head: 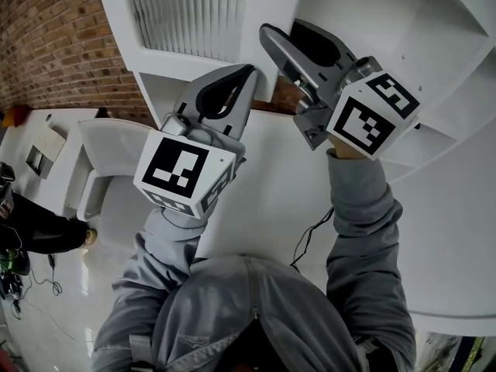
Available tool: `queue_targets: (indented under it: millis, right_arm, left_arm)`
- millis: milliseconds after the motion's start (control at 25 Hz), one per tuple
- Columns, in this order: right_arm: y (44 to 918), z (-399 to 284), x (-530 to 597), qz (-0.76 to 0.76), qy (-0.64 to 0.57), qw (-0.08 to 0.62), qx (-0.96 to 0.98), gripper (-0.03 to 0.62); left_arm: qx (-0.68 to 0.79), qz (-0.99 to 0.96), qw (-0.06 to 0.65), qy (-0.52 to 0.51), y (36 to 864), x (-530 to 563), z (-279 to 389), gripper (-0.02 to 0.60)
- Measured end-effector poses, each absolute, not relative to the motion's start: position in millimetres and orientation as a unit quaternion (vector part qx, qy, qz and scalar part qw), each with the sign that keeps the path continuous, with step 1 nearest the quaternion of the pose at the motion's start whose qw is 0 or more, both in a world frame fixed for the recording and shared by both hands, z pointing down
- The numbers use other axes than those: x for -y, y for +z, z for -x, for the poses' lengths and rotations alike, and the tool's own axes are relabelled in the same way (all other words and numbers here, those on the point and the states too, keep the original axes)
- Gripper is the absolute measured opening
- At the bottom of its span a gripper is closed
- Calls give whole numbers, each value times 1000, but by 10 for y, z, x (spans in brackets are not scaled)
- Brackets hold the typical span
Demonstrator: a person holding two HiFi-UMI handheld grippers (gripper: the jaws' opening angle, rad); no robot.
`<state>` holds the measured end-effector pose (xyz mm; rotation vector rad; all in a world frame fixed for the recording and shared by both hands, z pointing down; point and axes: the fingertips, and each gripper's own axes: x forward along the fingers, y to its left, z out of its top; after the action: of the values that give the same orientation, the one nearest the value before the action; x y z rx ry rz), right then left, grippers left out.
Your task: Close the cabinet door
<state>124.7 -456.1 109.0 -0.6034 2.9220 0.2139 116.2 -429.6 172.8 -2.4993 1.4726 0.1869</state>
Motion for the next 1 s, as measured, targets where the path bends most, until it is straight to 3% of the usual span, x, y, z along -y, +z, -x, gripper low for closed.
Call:
queue_targets:
  millis: [1000]
  right_arm:
    - [1182, -1275, 4751, 189, 43, 77, -978, 126]
  left_arm:
    - [-494, 861, 112, 44, 1848, 4534, -1102, 3]
